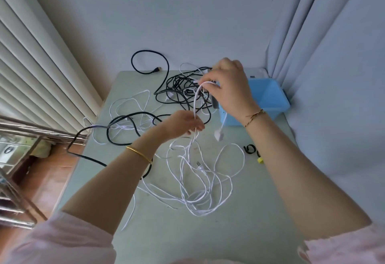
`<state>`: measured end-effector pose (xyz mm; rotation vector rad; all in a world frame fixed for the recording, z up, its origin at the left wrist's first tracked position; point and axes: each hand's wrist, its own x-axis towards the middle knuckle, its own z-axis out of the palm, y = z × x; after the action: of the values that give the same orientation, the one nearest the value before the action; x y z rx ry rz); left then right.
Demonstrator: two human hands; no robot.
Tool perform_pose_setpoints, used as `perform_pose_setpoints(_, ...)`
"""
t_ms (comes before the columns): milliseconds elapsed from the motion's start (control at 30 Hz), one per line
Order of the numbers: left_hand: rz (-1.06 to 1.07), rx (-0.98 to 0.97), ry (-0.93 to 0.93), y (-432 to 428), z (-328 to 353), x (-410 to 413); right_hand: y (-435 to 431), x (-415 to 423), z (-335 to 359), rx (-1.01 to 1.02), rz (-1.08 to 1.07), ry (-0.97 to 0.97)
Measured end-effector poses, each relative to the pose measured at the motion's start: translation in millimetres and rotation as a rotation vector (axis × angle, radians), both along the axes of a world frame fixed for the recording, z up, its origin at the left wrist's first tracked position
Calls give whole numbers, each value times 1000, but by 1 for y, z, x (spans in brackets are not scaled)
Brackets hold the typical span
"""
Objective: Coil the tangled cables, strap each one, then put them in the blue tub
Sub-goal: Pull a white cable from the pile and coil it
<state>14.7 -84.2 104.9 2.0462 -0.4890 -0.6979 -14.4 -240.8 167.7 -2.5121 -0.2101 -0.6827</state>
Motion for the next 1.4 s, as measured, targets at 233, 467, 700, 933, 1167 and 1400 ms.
perform_pose_setpoints(233,35,78,2,6,10,6,0,-12,-3,54,-79,184)
perform_pose_setpoints(467,107,-90,-226,5,22,20,1,-17,5,260,289,336)
perform_pose_setpoints(700,82,-196,-126,-2,32,11,-4,-17,2,909,265,352)
perform_pose_setpoints(933,-55,-335,384,9,40,7,-17,-7,-28,1093,9,181)
perform_pose_setpoints(1167,27,-1008,704,-7,56,7,8,-9,-67,891,69,656)
perform_pose_setpoints(1400,473,-1068,365,-9,43,25,18,-33,-68,447,345,973)
